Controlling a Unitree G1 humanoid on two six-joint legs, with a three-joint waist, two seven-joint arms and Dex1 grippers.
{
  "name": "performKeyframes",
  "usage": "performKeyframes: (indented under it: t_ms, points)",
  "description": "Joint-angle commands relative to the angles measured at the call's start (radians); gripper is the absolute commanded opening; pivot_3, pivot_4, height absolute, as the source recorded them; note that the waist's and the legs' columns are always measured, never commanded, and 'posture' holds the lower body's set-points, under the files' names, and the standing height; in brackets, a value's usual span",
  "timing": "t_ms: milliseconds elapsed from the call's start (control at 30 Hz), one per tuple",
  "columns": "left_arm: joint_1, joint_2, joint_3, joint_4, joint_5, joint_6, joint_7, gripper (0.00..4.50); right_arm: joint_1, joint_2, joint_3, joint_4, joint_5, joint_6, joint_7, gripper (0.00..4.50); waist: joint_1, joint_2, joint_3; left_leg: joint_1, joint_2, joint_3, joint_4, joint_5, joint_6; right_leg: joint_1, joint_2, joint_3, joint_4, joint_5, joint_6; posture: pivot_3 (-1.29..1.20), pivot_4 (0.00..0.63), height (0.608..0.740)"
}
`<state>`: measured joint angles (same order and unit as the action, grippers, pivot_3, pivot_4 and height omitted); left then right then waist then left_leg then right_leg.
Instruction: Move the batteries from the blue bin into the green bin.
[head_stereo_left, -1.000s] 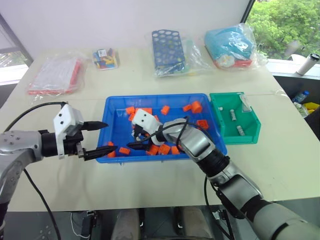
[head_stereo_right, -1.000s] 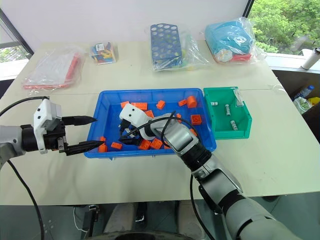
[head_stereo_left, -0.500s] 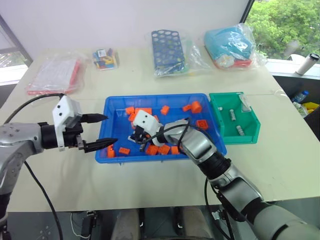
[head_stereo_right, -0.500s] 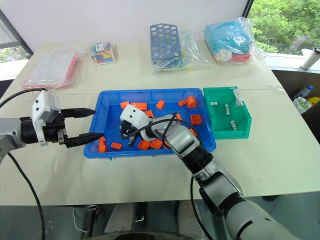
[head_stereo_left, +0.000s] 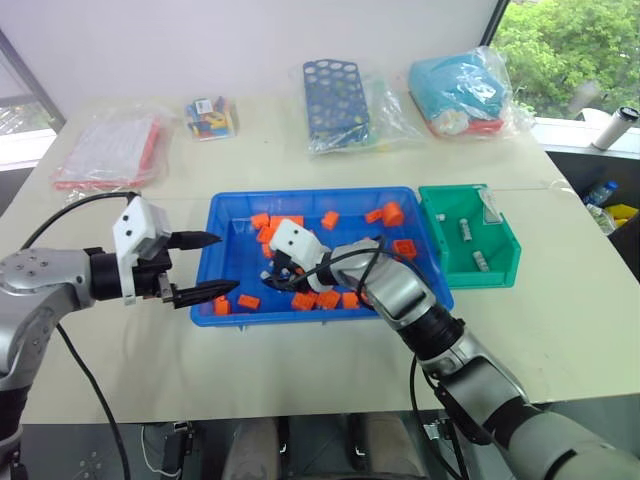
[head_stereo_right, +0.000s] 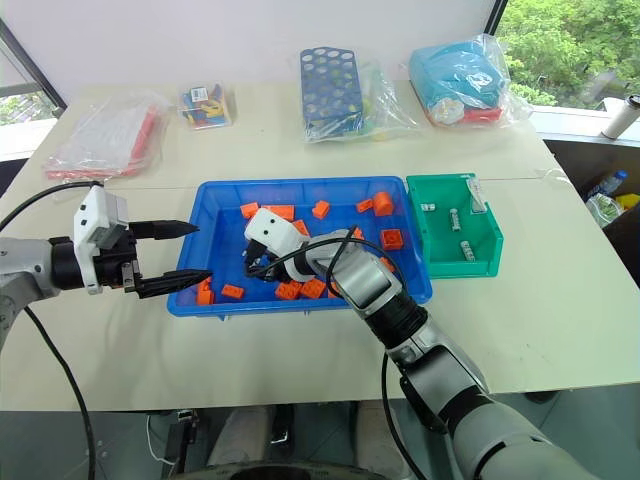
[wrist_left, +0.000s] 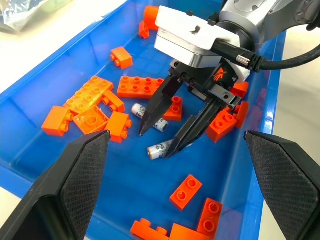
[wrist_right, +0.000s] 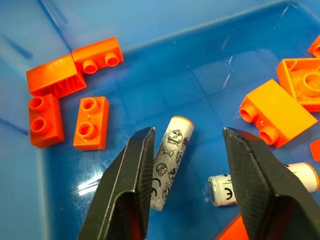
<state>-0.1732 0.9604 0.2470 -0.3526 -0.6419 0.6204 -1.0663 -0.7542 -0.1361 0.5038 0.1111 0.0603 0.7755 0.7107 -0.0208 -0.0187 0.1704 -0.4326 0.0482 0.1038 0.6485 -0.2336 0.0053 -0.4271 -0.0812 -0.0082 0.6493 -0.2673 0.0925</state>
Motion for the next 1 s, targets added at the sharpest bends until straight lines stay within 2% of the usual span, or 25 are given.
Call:
performKeyframes:
  t_ms: [33,267,467,567,633,667,767,867,1000]
  points:
    - [-0.011,0.003,0.011,-0.014,-0.002,-0.017,-0.003,4.5,0.001,0.008,-0.007,-0.047,0.011,0.026,0.007,2.18,0.0,0.0,0.0,0.0,0.0,0.0,0.0,0.0,0.0,0.0,0.0,0.0,0.0,0.0,0.0,0.0,0.15,0.737]
    - [-0.018,0.01,0.015,-0.013,-0.006,-0.01,-0.004,4.5,0.04,0.0,0.091,-0.012,-0.027,0.002,0.037,2.18,0.0,0.0,0.0,0.0,0.0,0.0,0.0,0.0,0.0,0.0,0.0,0.0,0.0,0.0,0.0,0.0,0.15,0.737]
    - [-0.029,0.015,0.02,-0.007,-0.005,-0.008,-0.005,4.5,0.013,0.006,0.125,0.059,-0.083,-0.048,0.028,2.18,-0.001,-0.003,-0.002,0.002,0.0,0.0,0.0,0.0,0.0,0.001,0.0,0.0,0.0,0.0,0.0,0.0,0.15,0.737]
    - [-0.029,0.012,0.021,-0.006,-0.004,-0.009,-0.003,4.5,0.003,0.01,0.113,0.07,-0.082,-0.059,0.035,1.37,-0.001,-0.003,-0.002,0.003,0.0,0.0,-0.001,0.0,0.0,0.002,0.0,0.0,0.0,0.0,0.0,0.0,0.15,0.737]
    - [-0.027,0.008,0.021,-0.009,-0.003,-0.01,0.0,4.5,0.004,0.007,0.107,0.067,-0.082,-0.063,0.039,0.34,0.0,-0.003,-0.002,0.003,0.0,0.0,-0.001,0.0,0.0,0.002,0.0,0.0,0.0,0.0,0.0,0.0,0.15,0.737]
    - [-0.025,0.007,0.021,-0.011,-0.003,-0.01,0.001,4.5,0.006,0.006,0.104,0.064,-0.083,-0.065,0.041,0.08,0.0,-0.003,-0.002,0.003,0.0,0.0,-0.001,0.0,0.0,0.002,0.0,0.0,0.0,0.0,0.0,0.0,0.15,0.737]
    - [-0.025,0.002,0.015,-0.012,-0.005,-0.011,0.002,4.5,0.016,0.006,0.085,0.044,-0.072,-0.058,0.045,0.09,0.0,-0.003,-0.002,0.003,0.001,0.0,-0.001,0.0,0.0,0.002,0.0,0.0,0.0,0.0,0.0,0.0,0.15,0.737]
    - [-0.03,0.0,0.004,-0.012,-0.009,-0.009,-0.005,4.5,0.019,0.025,-0.002,-0.017,0.0,0.022,0.056,0.09,0.001,-0.003,-0.002,0.003,0.001,0.0,-0.001,0.0,0.0,0.002,0.0,0.0,0.0,0.0,0.0,0.0,0.15,0.737]
    - [-0.041,-0.014,-0.026,-0.024,-0.016,-0.014,-0.021,4.5,-0.056,-0.058,-0.29,-0.175,0.145,0.204,0.056,0.09,0.008,-0.003,-0.001,0.001,0.001,0.0,0.0,0.0,0.0,0.001,-0.001,0.0,0.0,0.0,0.0,0.0,0.15,0.737]
